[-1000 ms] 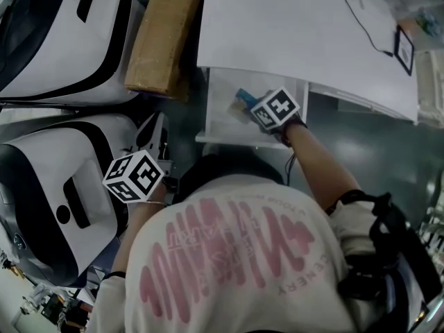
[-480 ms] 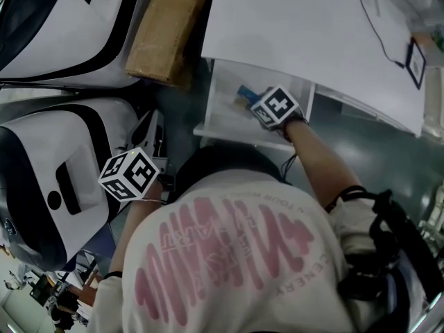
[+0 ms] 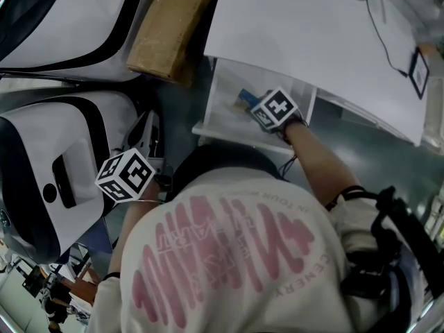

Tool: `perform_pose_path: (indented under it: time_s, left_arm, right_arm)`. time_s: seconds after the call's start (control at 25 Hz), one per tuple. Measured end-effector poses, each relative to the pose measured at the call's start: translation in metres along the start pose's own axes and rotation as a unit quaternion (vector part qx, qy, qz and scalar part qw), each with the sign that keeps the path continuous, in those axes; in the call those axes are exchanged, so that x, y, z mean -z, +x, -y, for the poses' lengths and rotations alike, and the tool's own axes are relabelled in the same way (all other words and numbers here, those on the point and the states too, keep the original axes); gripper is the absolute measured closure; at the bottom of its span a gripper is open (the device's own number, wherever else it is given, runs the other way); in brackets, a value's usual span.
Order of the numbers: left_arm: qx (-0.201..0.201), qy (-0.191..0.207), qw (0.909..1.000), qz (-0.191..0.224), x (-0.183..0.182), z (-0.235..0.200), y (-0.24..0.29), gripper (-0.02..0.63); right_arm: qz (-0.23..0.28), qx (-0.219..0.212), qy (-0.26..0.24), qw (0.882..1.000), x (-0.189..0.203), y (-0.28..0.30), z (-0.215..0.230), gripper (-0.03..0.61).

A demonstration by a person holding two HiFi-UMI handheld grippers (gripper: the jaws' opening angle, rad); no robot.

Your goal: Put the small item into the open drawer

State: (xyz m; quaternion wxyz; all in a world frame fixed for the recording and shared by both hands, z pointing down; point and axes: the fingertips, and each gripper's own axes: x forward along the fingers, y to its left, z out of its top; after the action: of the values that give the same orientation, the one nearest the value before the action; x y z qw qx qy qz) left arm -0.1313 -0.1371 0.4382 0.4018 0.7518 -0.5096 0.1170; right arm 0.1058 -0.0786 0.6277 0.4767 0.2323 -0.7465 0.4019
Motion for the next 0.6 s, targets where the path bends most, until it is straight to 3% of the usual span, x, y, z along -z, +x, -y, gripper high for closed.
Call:
perform_pose_path:
  time_s: [0.6]
  left_arm:
    - [-0.013,-0.012,0.9998,-0.008,0.016,-0.006,-0.001,0.575]
  right_arm:
    - [-0.003,-0.008,0.029,1.000,0.010,0.006,0.007,0.476]
